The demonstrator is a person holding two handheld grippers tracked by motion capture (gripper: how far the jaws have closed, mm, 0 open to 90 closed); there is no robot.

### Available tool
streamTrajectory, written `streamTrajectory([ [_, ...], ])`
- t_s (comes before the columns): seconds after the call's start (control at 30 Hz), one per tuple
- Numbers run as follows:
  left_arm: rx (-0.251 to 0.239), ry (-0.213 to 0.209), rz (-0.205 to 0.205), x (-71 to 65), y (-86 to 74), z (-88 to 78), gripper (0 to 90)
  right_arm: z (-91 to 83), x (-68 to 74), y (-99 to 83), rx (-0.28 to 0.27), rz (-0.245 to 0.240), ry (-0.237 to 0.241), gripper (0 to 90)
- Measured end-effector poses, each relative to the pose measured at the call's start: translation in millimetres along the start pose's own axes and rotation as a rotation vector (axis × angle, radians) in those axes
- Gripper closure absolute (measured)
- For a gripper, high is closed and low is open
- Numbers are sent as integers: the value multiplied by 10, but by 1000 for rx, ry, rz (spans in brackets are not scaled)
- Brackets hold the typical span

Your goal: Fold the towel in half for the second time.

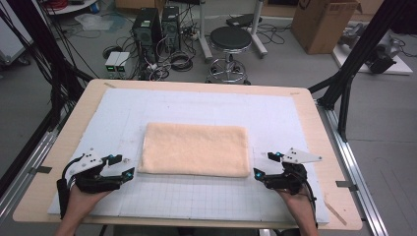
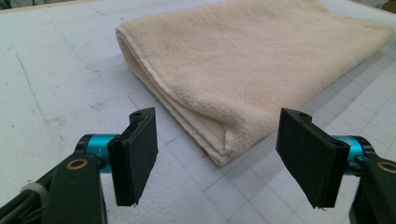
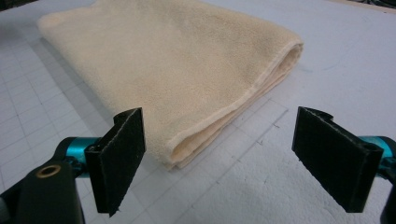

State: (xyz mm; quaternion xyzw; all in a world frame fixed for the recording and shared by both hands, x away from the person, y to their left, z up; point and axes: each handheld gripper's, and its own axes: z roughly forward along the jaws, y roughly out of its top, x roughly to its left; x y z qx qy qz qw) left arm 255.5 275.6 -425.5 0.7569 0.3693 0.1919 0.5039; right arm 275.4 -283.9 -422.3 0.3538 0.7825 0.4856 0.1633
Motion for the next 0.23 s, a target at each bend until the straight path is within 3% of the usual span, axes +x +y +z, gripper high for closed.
streamTrajectory([
  [0.23,-9,12,-7,25,-5,-4,283,25,-14,-5,3,-13,-9,166],
])
